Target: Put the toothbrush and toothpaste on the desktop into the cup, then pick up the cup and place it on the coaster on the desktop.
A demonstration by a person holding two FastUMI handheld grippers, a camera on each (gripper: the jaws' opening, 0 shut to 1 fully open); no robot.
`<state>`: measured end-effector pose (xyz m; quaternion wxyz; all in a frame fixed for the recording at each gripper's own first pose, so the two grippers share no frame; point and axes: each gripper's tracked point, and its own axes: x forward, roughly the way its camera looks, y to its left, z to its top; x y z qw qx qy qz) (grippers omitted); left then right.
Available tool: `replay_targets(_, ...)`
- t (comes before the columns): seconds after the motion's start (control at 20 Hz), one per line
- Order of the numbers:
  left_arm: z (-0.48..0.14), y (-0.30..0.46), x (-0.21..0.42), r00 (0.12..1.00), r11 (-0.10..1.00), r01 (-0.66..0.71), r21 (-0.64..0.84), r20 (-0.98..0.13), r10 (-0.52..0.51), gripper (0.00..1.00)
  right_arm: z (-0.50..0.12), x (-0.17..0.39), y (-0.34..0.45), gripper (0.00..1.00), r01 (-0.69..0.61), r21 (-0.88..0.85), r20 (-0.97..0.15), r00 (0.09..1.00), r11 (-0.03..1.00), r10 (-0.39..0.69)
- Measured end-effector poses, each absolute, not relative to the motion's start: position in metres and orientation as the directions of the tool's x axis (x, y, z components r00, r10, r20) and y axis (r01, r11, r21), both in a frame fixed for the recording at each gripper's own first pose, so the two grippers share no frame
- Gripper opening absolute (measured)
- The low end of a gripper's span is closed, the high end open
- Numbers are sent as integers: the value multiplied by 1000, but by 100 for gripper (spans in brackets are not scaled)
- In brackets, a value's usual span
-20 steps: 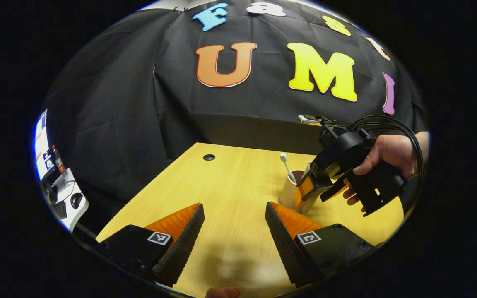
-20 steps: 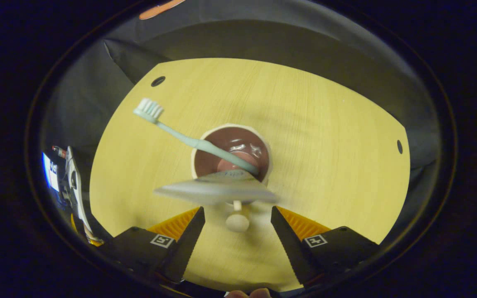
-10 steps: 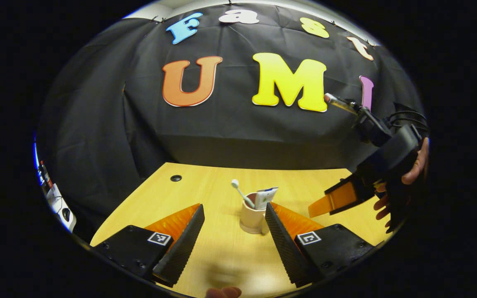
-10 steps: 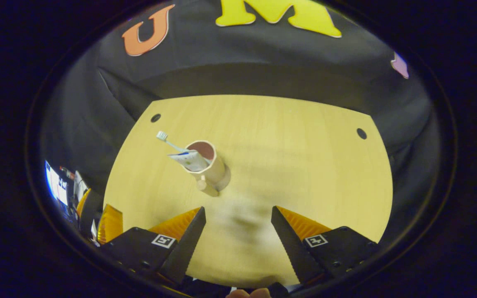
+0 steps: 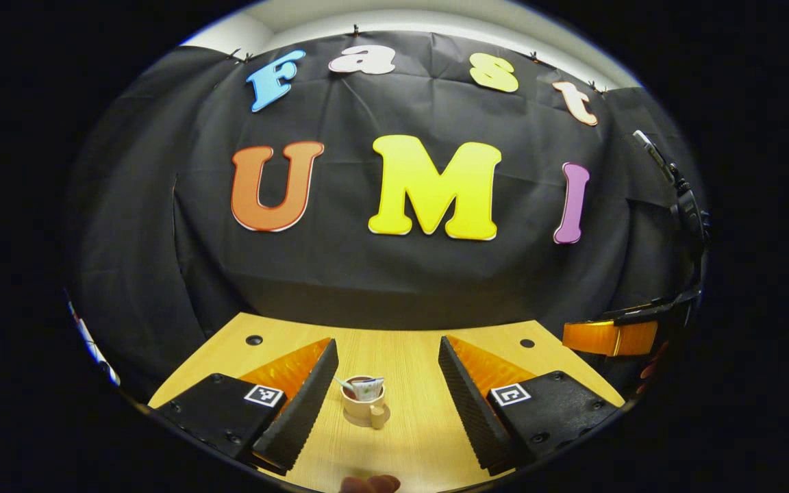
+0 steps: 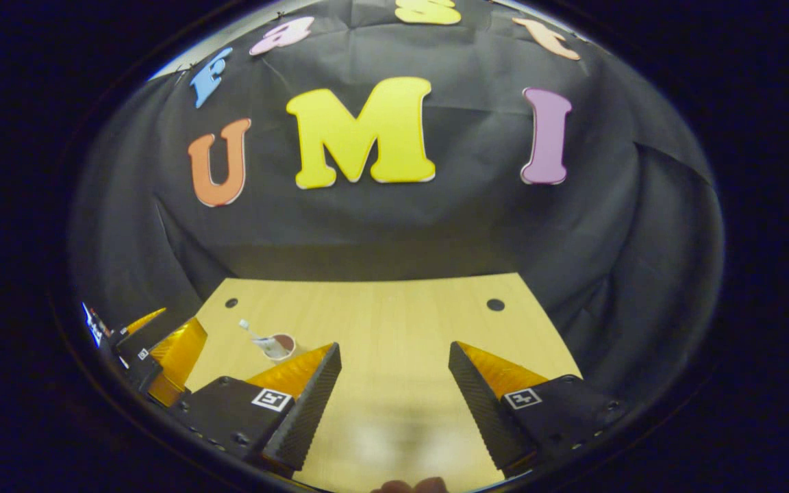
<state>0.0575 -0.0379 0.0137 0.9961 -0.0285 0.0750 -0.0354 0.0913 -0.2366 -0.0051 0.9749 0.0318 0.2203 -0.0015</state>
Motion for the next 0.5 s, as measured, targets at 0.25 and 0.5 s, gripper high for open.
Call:
replay_targets(0.25, 55, -42, 57, 995, 996, 53, -66, -86, -59, 94, 21, 89, -242, 94, 1, 58, -334, 942, 998, 18)
replay_targets(0.5, 66, -38, 59, 997, 998, 34, -52, -61, -37, 94, 23, 91, -240, 96, -19, 60, -322, 946, 998, 37)
